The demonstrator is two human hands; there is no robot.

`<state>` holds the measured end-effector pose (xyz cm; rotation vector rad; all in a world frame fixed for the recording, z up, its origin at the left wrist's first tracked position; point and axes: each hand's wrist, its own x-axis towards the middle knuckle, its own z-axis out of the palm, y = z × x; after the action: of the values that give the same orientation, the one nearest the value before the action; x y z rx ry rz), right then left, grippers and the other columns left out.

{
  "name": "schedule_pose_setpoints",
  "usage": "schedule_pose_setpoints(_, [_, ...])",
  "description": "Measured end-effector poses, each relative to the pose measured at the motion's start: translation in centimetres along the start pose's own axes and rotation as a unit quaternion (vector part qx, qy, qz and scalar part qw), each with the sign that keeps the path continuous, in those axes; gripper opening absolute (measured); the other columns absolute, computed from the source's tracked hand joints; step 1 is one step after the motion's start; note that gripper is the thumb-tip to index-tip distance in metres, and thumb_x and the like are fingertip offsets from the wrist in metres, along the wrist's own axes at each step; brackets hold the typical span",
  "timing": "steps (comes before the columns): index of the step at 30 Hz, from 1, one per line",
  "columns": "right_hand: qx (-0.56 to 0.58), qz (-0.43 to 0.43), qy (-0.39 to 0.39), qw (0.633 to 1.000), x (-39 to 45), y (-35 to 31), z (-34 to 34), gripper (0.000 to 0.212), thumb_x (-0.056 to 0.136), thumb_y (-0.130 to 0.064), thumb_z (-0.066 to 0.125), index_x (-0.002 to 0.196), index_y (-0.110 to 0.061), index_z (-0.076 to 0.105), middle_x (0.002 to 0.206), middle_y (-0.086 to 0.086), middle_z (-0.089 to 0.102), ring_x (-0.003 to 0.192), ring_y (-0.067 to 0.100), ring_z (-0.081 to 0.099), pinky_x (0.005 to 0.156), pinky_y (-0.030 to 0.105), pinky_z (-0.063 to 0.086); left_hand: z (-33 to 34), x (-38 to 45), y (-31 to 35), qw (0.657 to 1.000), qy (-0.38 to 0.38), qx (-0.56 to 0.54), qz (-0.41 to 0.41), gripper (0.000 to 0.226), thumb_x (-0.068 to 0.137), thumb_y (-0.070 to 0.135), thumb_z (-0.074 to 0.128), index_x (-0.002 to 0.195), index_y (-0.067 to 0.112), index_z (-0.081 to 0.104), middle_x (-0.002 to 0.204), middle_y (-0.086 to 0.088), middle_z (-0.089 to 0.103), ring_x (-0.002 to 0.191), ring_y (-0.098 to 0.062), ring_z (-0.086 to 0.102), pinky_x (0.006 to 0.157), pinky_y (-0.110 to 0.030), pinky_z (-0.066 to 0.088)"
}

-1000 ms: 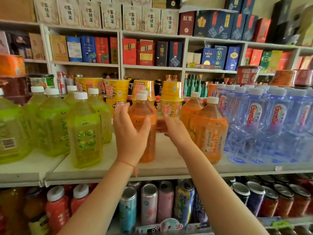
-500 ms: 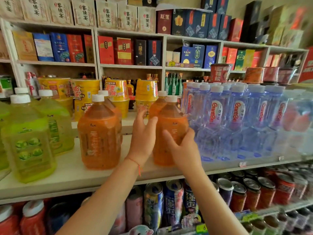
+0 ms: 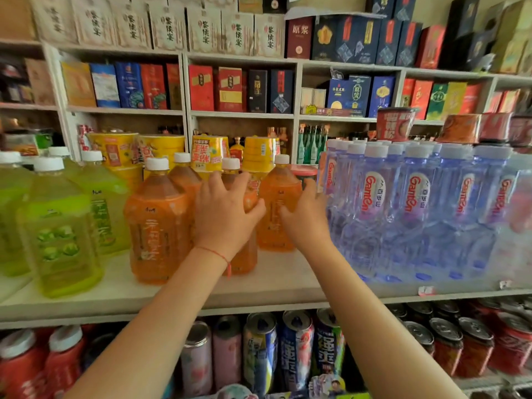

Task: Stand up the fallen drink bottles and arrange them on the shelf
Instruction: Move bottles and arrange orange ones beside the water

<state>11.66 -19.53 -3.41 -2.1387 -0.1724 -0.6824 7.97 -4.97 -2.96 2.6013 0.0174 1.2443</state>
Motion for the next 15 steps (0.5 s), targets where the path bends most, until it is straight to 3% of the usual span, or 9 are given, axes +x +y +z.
schedule_pose_setpoints(2, [-0.017, 0.014, -0.011, 1.000, 1.7, -0.8, 1.0, 0.078, 0.092, -0.030, 0.068, 0.152, -0.019, 0.020, 0.145, 0.023, 0.034, 0.131, 0.040, 0.040, 0.100, 0.048, 0.043, 0.1, 0.0, -0.2, 1.000, 0.010, 0.003, 0.009, 0.054, 0.091, 0.054, 0.056, 0.137, 0.025, 0.055, 0.132, -0.019, 0.050, 0.120, -0.038, 0.049, 0.095, -0.045, 0.045])
schedule_pose_setpoints(6, [-0.005, 0.055, -0.051, 0.997, 3.8, -1.7, 2.7, 0.105, 0.076, -0.053, 0.079, 0.154, -0.029, 0.013, 0.152, 0.021, 0.027, 0.140, 0.043, 0.030, 0.106, 0.058, 0.040, 0.1, 0.0, -0.6, 1.000, 0.014, -0.006, 0.015, 0.054, 0.089, 0.054, 0.058, 0.135, 0.025, 0.057, 0.128, -0.018, 0.051, 0.116, -0.037, 0.051, 0.090, -0.044, 0.047])
schedule_pose_setpoints(10, [-0.001, 0.040, -0.043, 0.998, 4.3, -1.2, 2.6, 0.106, 0.069, -0.054, 0.084, 0.151, -0.031, 0.020, 0.147, 0.017, 0.036, 0.130, 0.039, 0.046, 0.097, 0.048, 0.047, 0.2, -0.1, -0.6, 1.000, 0.005, -0.016, 0.006, 0.056, 0.089, 0.056, 0.056, 0.139, 0.030, 0.053, 0.141, -0.017, 0.046, 0.125, -0.038, 0.047, 0.093, -0.045, 0.048])
schedule_pose_setpoints(15, [0.029, 0.004, -0.072, 0.997, 3.8, -0.5, 1.2, 0.100, 0.073, -0.046, 0.085, 0.151, -0.031, 0.023, 0.142, 0.012, 0.040, 0.125, 0.031, 0.050, 0.086, 0.036, 0.043, 0.0, -0.2, -0.5, 1.000, -0.012, -0.020, -0.013, 0.059, 0.091, 0.060, 0.053, 0.143, 0.034, 0.048, 0.152, -0.014, 0.038, 0.131, -0.039, 0.043, 0.095, -0.045, 0.048])
